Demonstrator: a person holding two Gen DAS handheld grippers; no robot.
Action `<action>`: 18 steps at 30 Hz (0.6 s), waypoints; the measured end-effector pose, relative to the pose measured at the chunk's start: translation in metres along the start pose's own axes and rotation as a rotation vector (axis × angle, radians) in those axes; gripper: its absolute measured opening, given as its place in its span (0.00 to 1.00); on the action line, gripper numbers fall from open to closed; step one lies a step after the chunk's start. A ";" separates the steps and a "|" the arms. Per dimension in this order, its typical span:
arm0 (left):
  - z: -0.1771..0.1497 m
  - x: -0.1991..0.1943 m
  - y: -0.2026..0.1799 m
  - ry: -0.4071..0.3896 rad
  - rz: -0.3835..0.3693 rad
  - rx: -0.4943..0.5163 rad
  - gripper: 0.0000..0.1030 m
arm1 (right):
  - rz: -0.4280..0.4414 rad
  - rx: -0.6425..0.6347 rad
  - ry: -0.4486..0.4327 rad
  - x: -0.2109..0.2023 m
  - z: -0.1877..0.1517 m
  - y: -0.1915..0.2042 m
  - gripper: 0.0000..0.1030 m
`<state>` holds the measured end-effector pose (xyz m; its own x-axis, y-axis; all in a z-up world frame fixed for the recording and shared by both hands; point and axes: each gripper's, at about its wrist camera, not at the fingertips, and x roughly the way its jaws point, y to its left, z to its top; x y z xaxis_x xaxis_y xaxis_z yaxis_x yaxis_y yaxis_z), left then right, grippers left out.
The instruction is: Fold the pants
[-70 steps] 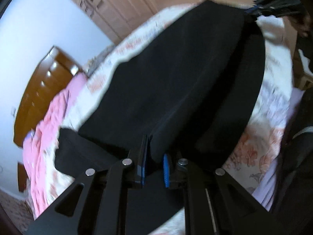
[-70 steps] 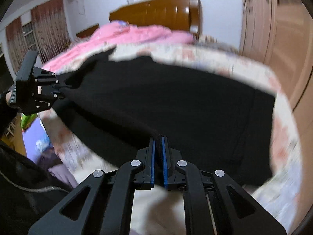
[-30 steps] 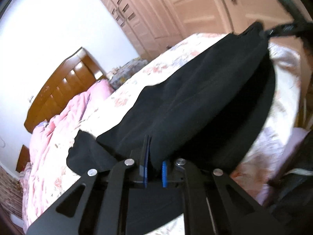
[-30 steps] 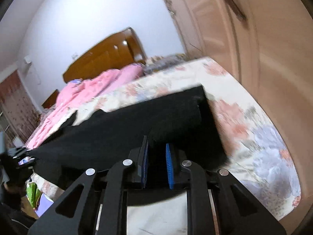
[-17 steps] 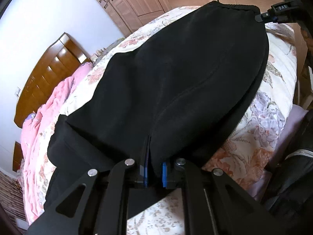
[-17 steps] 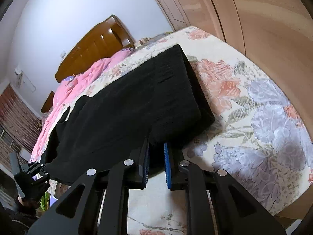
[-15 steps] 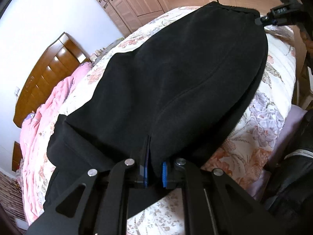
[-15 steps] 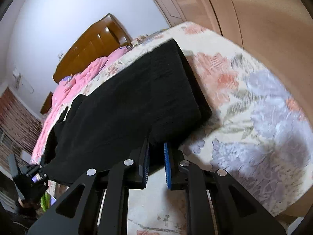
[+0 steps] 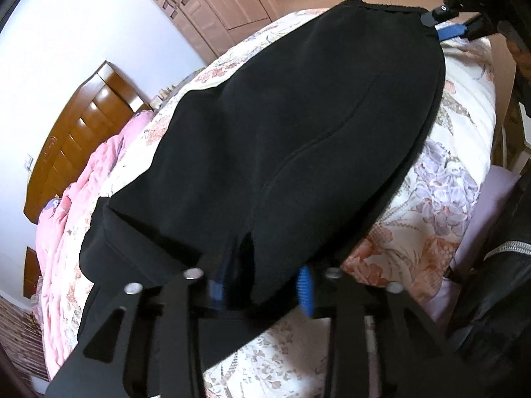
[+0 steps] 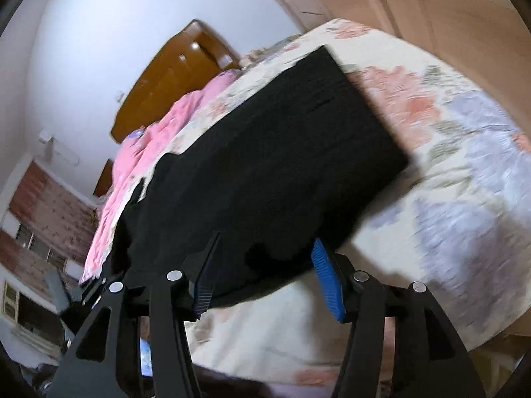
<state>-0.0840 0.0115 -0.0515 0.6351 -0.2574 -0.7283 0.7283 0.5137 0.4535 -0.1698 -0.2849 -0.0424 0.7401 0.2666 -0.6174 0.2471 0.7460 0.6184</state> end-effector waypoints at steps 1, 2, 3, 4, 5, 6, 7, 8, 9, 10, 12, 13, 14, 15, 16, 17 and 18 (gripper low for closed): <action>0.000 -0.001 0.000 -0.005 -0.006 -0.003 0.42 | 0.009 -0.018 0.005 0.002 -0.003 0.007 0.49; 0.001 -0.002 0.000 -0.011 -0.009 -0.003 0.43 | 0.024 -0.034 0.013 0.006 -0.006 0.014 0.46; 0.001 -0.002 -0.002 -0.013 -0.008 0.001 0.43 | 0.034 -0.040 0.024 0.011 -0.007 0.018 0.43; 0.002 -0.002 -0.003 -0.015 -0.007 0.005 0.43 | 0.033 -0.043 0.032 0.016 -0.009 0.021 0.41; 0.002 -0.001 -0.004 -0.019 -0.007 0.007 0.43 | 0.024 -0.046 0.039 0.020 -0.010 0.023 0.36; 0.002 0.000 -0.004 -0.018 -0.010 0.006 0.42 | 0.013 -0.052 0.047 0.023 -0.011 0.024 0.23; 0.001 0.001 -0.004 -0.017 -0.020 0.002 0.37 | -0.005 -0.060 0.050 0.024 -0.013 0.024 0.16; 0.001 0.001 -0.003 -0.020 -0.032 -0.003 0.19 | -0.023 -0.067 0.045 0.023 -0.013 0.024 0.09; 0.001 0.001 -0.001 -0.019 -0.025 -0.013 0.15 | -0.017 -0.065 0.033 0.019 -0.013 0.024 0.07; 0.001 -0.001 0.001 -0.021 -0.023 -0.016 0.13 | -0.011 -0.068 0.018 0.015 -0.011 0.025 0.07; 0.002 -0.004 0.005 -0.025 -0.039 -0.020 0.12 | -0.024 -0.092 0.002 0.006 -0.010 0.031 0.07; 0.002 -0.004 0.006 -0.023 -0.043 -0.018 0.12 | -0.031 -0.090 0.014 0.007 -0.010 0.031 0.07; 0.002 -0.003 0.005 -0.015 -0.048 -0.013 0.12 | -0.038 -0.081 0.025 0.010 -0.011 0.027 0.06; 0.001 0.000 0.004 -0.008 -0.053 -0.009 0.13 | -0.052 -0.067 0.039 0.015 -0.013 0.022 0.06; 0.000 0.003 0.002 -0.004 -0.056 -0.007 0.13 | -0.062 -0.049 0.056 0.020 -0.016 0.016 0.05; -0.001 0.004 0.000 -0.009 -0.047 -0.007 0.14 | -0.044 -0.025 0.049 0.021 -0.019 0.010 0.04; -0.001 0.004 0.000 -0.010 -0.044 -0.013 0.15 | -0.039 -0.016 0.053 0.020 -0.019 0.009 0.06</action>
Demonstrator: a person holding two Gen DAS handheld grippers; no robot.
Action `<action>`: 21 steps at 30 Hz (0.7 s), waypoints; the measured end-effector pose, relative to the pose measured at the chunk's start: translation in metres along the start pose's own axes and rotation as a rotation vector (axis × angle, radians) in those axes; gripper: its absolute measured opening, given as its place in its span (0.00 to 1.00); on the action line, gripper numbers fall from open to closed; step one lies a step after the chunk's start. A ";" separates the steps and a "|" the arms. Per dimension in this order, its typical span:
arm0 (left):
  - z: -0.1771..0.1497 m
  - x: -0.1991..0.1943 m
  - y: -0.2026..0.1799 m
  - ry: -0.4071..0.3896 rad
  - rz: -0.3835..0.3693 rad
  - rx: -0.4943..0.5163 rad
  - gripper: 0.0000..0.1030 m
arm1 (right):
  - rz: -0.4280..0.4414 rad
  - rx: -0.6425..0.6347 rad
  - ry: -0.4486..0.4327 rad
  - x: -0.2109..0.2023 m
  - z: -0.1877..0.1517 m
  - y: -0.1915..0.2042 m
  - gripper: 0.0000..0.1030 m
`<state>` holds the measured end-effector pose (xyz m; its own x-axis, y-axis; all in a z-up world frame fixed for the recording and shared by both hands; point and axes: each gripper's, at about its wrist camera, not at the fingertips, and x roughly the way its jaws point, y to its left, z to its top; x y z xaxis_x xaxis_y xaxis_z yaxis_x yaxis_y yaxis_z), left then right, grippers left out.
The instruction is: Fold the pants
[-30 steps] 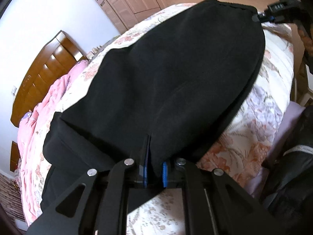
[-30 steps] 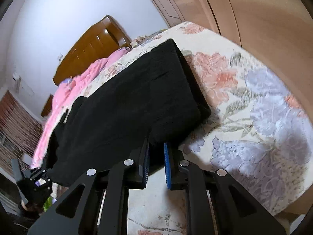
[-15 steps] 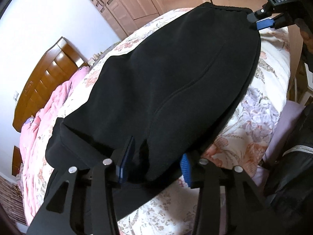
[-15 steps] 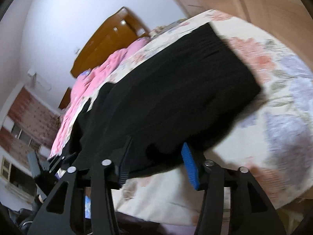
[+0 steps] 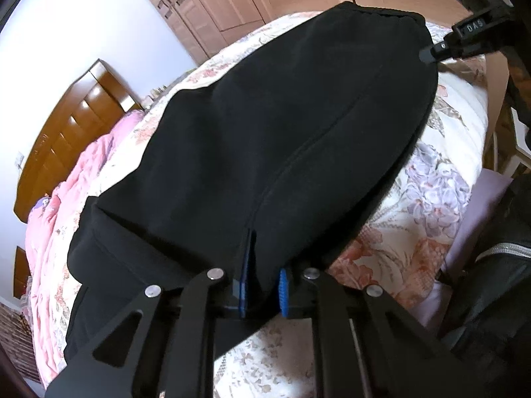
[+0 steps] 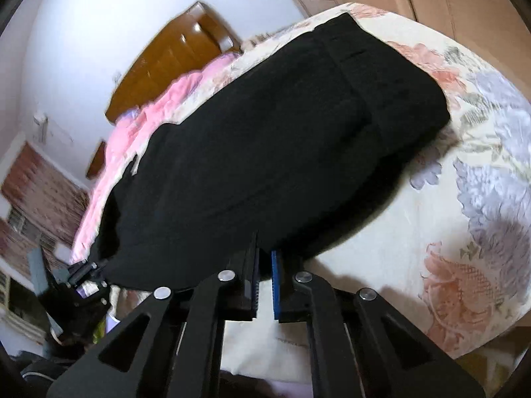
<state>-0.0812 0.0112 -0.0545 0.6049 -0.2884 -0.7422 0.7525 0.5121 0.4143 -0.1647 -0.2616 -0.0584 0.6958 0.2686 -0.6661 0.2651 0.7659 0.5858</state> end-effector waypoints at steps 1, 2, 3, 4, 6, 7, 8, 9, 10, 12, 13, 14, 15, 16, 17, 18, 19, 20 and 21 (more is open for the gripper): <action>0.001 -0.001 0.001 0.000 -0.003 -0.009 0.19 | -0.006 -0.008 0.012 -0.002 0.001 0.001 0.09; 0.000 -0.001 0.004 0.003 0.011 -0.021 0.32 | -0.021 -0.042 0.025 -0.006 0.003 0.006 0.20; -0.001 -0.001 0.005 0.002 0.030 -0.023 0.42 | -0.042 -0.063 0.029 -0.010 0.003 0.010 0.30; -0.002 -0.004 0.007 -0.003 0.036 -0.021 0.63 | -0.065 -0.084 0.026 -0.016 0.002 0.012 0.36; -0.005 -0.011 0.009 -0.025 -0.003 -0.011 0.74 | -0.161 -0.132 -0.035 -0.035 0.001 0.020 0.48; -0.006 -0.019 0.012 -0.040 -0.021 -0.009 0.76 | -0.200 -0.139 -0.074 -0.043 0.002 0.022 0.48; -0.006 -0.023 0.014 -0.047 -0.029 -0.010 0.79 | -0.231 -0.136 -0.121 -0.053 0.004 0.025 0.48; -0.006 -0.028 0.018 -0.059 -0.033 -0.015 0.80 | -0.247 -0.142 -0.159 -0.060 0.007 0.028 0.48; -0.005 -0.033 0.024 -0.074 -0.033 -0.027 0.81 | -0.255 -0.163 -0.188 -0.064 0.011 0.034 0.48; 0.001 -0.044 0.043 -0.116 -0.043 -0.087 0.85 | -0.268 -0.264 -0.213 -0.061 0.022 0.053 0.63; 0.005 -0.049 0.051 -0.142 -0.048 -0.114 0.88 | -0.282 -0.315 -0.216 -0.054 0.026 0.062 0.68; 0.011 -0.053 0.064 -0.177 -0.052 -0.157 0.92 | -0.297 -0.375 -0.216 -0.046 0.031 0.073 0.74; 0.017 -0.053 0.073 -0.189 -0.047 -0.188 0.95 | -0.301 -0.432 -0.202 -0.034 0.037 0.083 0.74; 0.026 -0.050 0.084 -0.190 -0.029 -0.232 0.98 | -0.305 -0.466 -0.189 -0.024 0.041 0.089 0.75; 0.033 -0.047 0.090 -0.188 -0.015 -0.253 0.98 | -0.336 -0.524 -0.146 -0.001 0.051 0.099 0.75; 0.042 -0.040 0.096 -0.179 -0.004 -0.275 0.98 | -0.369 -0.564 -0.115 0.017 0.060 0.103 0.75; 0.050 -0.032 0.101 -0.166 -0.008 -0.293 0.98 | -0.389 -0.589 -0.096 0.026 0.062 0.105 0.75; 0.056 -0.025 0.104 -0.152 -0.019 -0.308 0.98 | -0.419 -0.621 -0.062 0.041 0.069 0.106 0.75; 0.064 -0.014 0.107 -0.132 -0.046 -0.329 0.98 | -0.436 -0.635 -0.037 0.051 0.074 0.109 0.75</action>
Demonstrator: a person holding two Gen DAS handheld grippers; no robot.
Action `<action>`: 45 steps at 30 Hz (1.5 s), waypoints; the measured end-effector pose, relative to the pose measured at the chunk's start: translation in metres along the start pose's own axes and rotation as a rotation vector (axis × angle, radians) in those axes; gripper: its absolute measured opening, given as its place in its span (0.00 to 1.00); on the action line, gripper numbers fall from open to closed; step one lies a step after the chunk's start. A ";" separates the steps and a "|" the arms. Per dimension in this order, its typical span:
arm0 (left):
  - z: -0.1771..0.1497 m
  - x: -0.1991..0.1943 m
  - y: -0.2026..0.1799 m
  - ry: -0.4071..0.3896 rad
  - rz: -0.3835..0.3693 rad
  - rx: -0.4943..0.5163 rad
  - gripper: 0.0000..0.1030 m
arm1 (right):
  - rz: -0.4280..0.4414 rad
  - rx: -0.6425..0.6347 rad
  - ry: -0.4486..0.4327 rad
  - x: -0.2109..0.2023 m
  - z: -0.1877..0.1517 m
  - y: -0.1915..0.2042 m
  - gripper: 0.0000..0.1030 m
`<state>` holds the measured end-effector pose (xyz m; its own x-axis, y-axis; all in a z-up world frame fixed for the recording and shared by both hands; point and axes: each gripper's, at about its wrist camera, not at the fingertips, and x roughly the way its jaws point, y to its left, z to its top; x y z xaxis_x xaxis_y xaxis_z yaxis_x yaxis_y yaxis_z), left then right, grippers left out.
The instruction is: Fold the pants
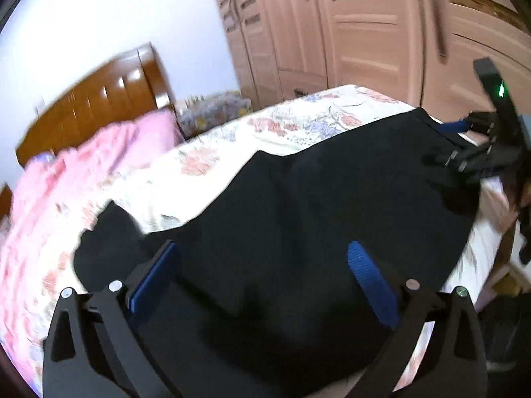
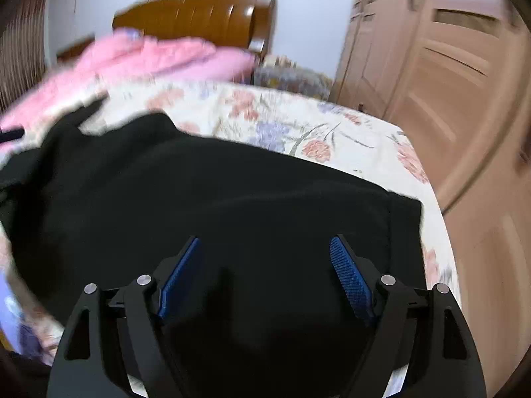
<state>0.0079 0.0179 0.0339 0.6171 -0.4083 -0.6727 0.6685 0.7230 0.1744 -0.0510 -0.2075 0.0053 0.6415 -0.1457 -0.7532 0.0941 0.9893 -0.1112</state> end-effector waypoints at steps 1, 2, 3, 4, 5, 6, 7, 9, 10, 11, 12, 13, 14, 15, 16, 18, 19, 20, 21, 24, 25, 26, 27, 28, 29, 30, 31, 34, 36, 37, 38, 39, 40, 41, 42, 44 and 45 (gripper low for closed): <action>0.008 0.011 0.000 0.024 -0.025 -0.014 0.98 | -0.003 -0.011 0.014 0.007 0.006 -0.001 0.75; 0.016 0.022 0.000 0.051 -0.045 -0.018 0.98 | -0.007 -0.018 0.016 0.012 0.010 -0.005 0.78; 0.021 0.031 -0.001 0.073 -0.043 -0.014 0.98 | -0.013 -0.019 0.019 0.017 0.016 -0.008 0.85; 0.027 0.043 -0.004 0.101 -0.029 0.002 0.98 | -0.019 -0.018 0.029 0.023 0.020 -0.012 0.87; 0.028 0.053 -0.006 0.125 -0.011 0.020 0.98 | -0.001 -0.023 0.083 0.036 0.020 -0.018 0.87; 0.030 0.072 -0.007 0.179 0.017 0.029 0.98 | 0.014 -0.029 0.155 0.051 0.016 -0.019 0.89; 0.026 0.087 -0.004 0.219 0.030 0.014 0.98 | 0.010 -0.047 0.212 0.063 0.009 -0.021 0.89; 0.016 0.114 0.002 0.296 0.025 -0.040 0.98 | 0.020 -0.044 0.185 0.057 -0.001 -0.030 0.89; 0.010 0.123 0.005 0.328 0.023 -0.066 0.99 | 0.013 -0.022 0.212 0.053 -0.006 -0.039 0.89; 0.007 0.125 0.010 0.323 0.001 -0.111 0.99 | 0.003 -0.004 0.225 0.049 -0.014 -0.050 0.89; 0.004 0.126 0.018 0.326 -0.010 -0.163 0.99 | 0.012 0.019 0.227 0.046 -0.023 -0.060 0.89; 0.003 0.127 0.021 0.334 -0.018 -0.185 0.99 | 0.025 0.034 0.222 0.042 -0.029 -0.064 0.89; 0.002 0.127 0.022 0.330 -0.021 -0.192 0.99 | 0.026 0.039 0.212 0.040 -0.035 -0.067 0.89; 0.000 0.128 0.023 0.324 -0.031 -0.202 0.99 | 0.018 0.038 0.210 0.039 -0.036 -0.066 0.89; -0.001 0.129 0.023 0.315 -0.028 -0.205 0.99 | 0.011 0.036 0.214 0.038 -0.037 -0.065 0.89; -0.002 0.128 0.024 0.312 -0.020 -0.203 0.99 | 0.009 0.043 0.221 0.037 -0.039 -0.066 0.89; -0.002 0.128 0.024 0.313 -0.019 -0.200 0.99 | 0.010 0.045 0.218 0.037 -0.041 -0.067 0.89; -0.002 0.127 0.024 0.312 -0.017 -0.199 0.99 | 0.009 0.050 0.213 0.035 -0.044 -0.068 0.89; -0.003 0.125 0.025 0.308 -0.011 -0.200 0.99 | 0.009 0.054 0.212 0.033 -0.046 -0.069 0.89; -0.005 0.109 0.026 0.271 0.047 -0.183 0.98 | -0.009 0.061 0.229 0.032 -0.046 -0.069 0.89; -0.004 0.102 0.026 0.249 0.065 -0.172 0.98 | -0.036 0.054 0.239 0.030 -0.043 -0.065 0.89; -0.003 0.090 0.032 0.213 0.084 -0.165 0.98 | -0.062 0.041 0.236 0.028 -0.039 -0.060 0.89; -0.001 0.084 0.040 0.192 0.095 -0.172 0.98 | -0.090 0.020 0.219 0.024 -0.033 -0.052 0.89; 0.002 0.076 0.054 0.172 0.111 -0.194 0.98 | -0.113 0.002 0.190 0.019 -0.028 -0.045 0.89; 0.004 0.072 0.070 0.167 0.131 -0.217 0.98 | -0.124 -0.010 0.134 0.010 -0.020 -0.036 0.89; 0.006 0.070 0.084 0.169 0.160 -0.237 0.98 | -0.101 -0.008 0.092 0.003 -0.013 -0.028 0.89; 0.007 0.071 0.100 0.179 0.198 -0.258 0.98 | -0.047 -0.002 0.044 -0.005 -0.003 -0.018 0.89; 0.013 0.080 0.150 0.221 0.236 -0.327 0.98 | 0.039 -0.030 -0.027 -0.010 0.015 0.011 0.91; 0.014 0.093 0.181 0.265 0.223 -0.397 0.98 | 0.092 -0.076 -0.035 -0.005 0.025 0.040 0.91; 0.013 0.102 0.194 0.289 0.211 -0.427 0.94 | 0.130 -0.105 -0.043 0.001 0.031 0.063 0.91; 0.013 0.111 0.205 0.312 0.204 -0.448 0.90 | 0.158 -0.121 -0.047 0.004 0.033 0.073 0.91; 0.014 0.123 0.211 0.334 0.207 -0.460 0.88 | 0.192 -0.136 -0.043 0.006 0.034 0.086 0.91; 0.013 0.132 0.217 0.363 0.209 -0.467 0.82 | 0.220 -0.147 -0.035 0.012 0.035 0.095 0.91; 0.010 0.143 0.223 0.395 0.205 -0.468 0.75 | 0.252 -0.156 -0.028 0.016 0.036 0.109 0.91; 0.006 0.148 0.220 0.417 0.202 -0.469 0.71 | 0.271 -0.161 -0.022 0.019 0.036 0.114 0.91; -0.005 0.161 0.215 0.463 0.216 -0.464 0.55 | 0.286 -0.170 -0.002 0.026 0.030 0.124 0.91; -0.008 0.159 0.215 0.445 0.242 -0.460 0.45 | 0.286 -0.173 0.001 0.022 0.031 0.130 0.91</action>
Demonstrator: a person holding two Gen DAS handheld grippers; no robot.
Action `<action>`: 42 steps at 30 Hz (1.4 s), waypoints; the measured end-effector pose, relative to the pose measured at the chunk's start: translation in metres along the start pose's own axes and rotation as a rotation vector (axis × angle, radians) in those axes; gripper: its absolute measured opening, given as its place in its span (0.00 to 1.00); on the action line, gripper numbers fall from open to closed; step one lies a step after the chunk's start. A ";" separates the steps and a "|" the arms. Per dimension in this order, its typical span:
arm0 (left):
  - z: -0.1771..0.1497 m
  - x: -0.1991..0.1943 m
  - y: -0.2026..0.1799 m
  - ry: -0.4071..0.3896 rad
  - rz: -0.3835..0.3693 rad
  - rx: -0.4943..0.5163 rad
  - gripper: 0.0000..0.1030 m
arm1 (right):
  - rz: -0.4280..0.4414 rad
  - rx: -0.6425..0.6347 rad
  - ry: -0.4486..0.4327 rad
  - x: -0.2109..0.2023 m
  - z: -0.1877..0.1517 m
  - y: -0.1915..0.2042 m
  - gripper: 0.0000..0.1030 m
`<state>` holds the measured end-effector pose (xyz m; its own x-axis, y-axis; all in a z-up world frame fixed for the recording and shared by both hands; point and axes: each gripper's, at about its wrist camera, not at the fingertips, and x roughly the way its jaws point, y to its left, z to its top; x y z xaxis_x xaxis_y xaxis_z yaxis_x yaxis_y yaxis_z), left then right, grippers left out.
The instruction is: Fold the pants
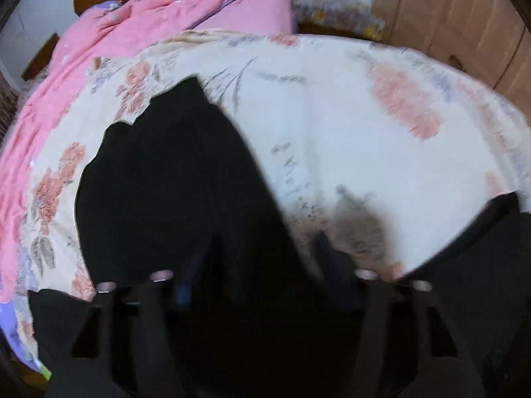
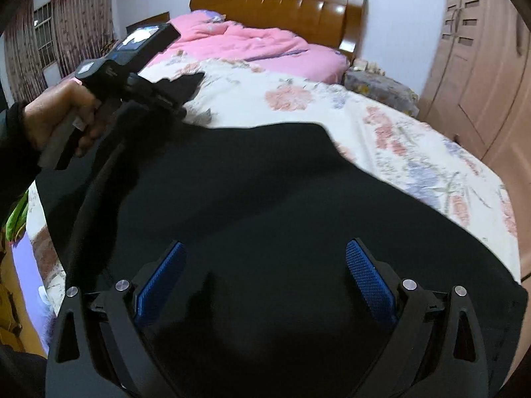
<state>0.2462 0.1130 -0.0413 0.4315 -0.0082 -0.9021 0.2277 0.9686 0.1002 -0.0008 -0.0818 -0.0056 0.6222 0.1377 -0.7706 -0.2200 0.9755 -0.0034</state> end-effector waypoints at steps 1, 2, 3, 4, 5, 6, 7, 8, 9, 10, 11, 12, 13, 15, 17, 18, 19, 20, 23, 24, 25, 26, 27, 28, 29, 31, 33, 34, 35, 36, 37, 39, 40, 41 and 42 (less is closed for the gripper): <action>-0.004 -0.005 0.004 -0.020 0.022 -0.020 0.09 | 0.001 0.000 0.006 0.000 -0.001 0.000 0.91; -0.010 -0.020 0.013 -0.069 0.018 -0.056 0.09 | -0.003 0.007 0.018 0.004 0.000 -0.001 0.91; -0.016 -0.033 0.020 -0.122 0.020 -0.080 0.09 | -0.006 0.014 0.023 0.009 0.002 0.001 0.91; -0.024 -0.049 0.027 -0.168 0.037 -0.098 0.08 | -0.006 0.031 0.031 0.012 -0.001 -0.004 0.91; -0.039 -0.071 0.038 -0.229 0.064 -0.121 0.08 | -0.005 0.043 0.038 0.013 -0.003 -0.002 0.91; -0.050 -0.084 0.046 -0.261 0.068 -0.139 0.08 | -0.001 0.062 0.047 0.015 -0.005 -0.004 0.91; -0.064 -0.100 0.057 -0.294 0.064 -0.164 0.08 | 0.006 0.082 0.055 0.018 -0.006 -0.008 0.91; -0.078 -0.113 0.066 -0.314 0.067 -0.186 0.08 | 0.024 0.103 0.057 0.019 -0.007 -0.012 0.91; -0.099 -0.128 0.077 -0.330 0.082 -0.209 0.08 | 0.035 0.111 0.054 0.020 -0.008 -0.015 0.91; -0.115 -0.137 0.086 -0.336 0.094 -0.225 0.08 | 0.039 0.113 0.051 0.020 -0.008 -0.015 0.91; -0.138 -0.145 0.098 -0.330 0.108 -0.257 0.08 | 0.040 0.113 0.052 0.020 -0.009 -0.015 0.91; -0.151 -0.148 0.107 -0.318 0.110 -0.284 0.08 | 0.040 0.111 0.054 0.021 -0.009 -0.014 0.92; -0.167 -0.149 0.116 -0.305 0.108 -0.314 0.08 | 0.038 0.108 0.056 0.022 -0.009 -0.014 0.92; -0.202 -0.139 0.133 -0.260 0.124 -0.379 0.06 | 0.035 0.101 0.055 0.022 -0.010 -0.012 0.92; -0.223 -0.120 0.141 -0.213 0.131 -0.406 0.06 | 0.037 0.100 0.058 0.022 -0.011 -0.011 0.92; -0.233 -0.107 0.146 -0.187 0.134 -0.416 0.06 | 0.038 0.099 0.060 0.022 -0.011 -0.011 0.92; -0.240 -0.096 0.148 -0.167 0.138 -0.416 0.06 | 0.038 0.098 0.062 0.022 -0.011 -0.011 0.92; -0.243 -0.094 0.147 -0.166 0.139 -0.413 0.06 | 0.035 0.095 0.065 0.022 -0.012 -0.010 0.92; -0.248 -0.106 0.138 -0.213 0.174 -0.413 0.05 | 0.021 0.082 0.064 0.024 -0.012 -0.009 0.92; -0.248 -0.113 0.136 -0.238 0.167 -0.427 0.05 | 0.017 0.078 0.065 0.025 -0.011 -0.009 0.92; -0.250 -0.119 0.134 -0.256 0.162 -0.433 0.04 | 0.013 0.074 0.067 0.025 -0.012 -0.007 0.92; -0.251 -0.129 0.133 -0.286 0.158 -0.436 0.04 | 0.009 0.070 0.071 0.026 -0.012 -0.006 0.93; -0.250 -0.137 0.132 -0.311 0.158 -0.436 0.04 | 0.007 0.068 0.074 0.026 -0.011 -0.006 0.93; -0.249 -0.144 0.131 -0.332 0.154 -0.440 0.04 | 0.006 0.066 0.077 0.026 -0.011 -0.006 0.93; -0.250 -0.150 0.130 -0.349 0.150 -0.442 0.04 | 0.006 0.064 0.080 0.027 -0.011 -0.005 0.94; -0.251 -0.164 0.124 -0.380 0.169 -0.436 0.04 | 0.007 0.063 0.080 0.027 -0.010 -0.006 0.94; -0.255 -0.166 0.121 -0.363 0.199 -0.427 0.04 | 0.009 0.065 0.078 0.027 -0.010 -0.007 0.94; -0.257 -0.159 0.122 -0.334 0.206 -0.426 0.04 | 0.009 0.065 0.078 0.027 -0.010 -0.007 0.94; -0.260 -0.148 0.127 -0.305 0.207 -0.440 0.04 | 0.009 0.065 0.078 0.027 -0.010 -0.007 0.94; -0.266 -0.131 0.135 -0.259 0.191 -0.478 0.04 | 0.009 0.065 0.078 0.027 -0.010 -0.007 0.94; -0.272 -0.119 0.140 -0.223 0.165 -0.514 0.04 | 0.010 0.064 0.079 0.027 -0.010 -0.007 0.94; -0.278 -0.116 0.138 -0.233 0.164 -0.524 0.04 | 0.012 0.064 0.077 0.027 -0.011 -0.006 0.94; -0.276 -0.117 0.135 -0.239 0.186 -0.501 0.04 | 0.013 0.065 0.076 0.026 -0.011 -0.006 0.94; -0.272 -0.119 0.130 -0.246 0.214 -0.472 0.04 | 0.013 0.065 0.077 0.027 -0.010 -0.007 0.94; -0.269 -0.122 0.128 -0.251 0.227 -0.461 0.04 | 0.012 0.065 0.078 0.027 -0.010 -0.007 0.94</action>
<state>-0.0123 0.3045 -0.0319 0.6321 0.2081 -0.7464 -0.2746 0.9609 0.0354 0.0100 -0.0862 -0.0332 0.5588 0.1381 -0.8177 -0.1767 0.9832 0.0453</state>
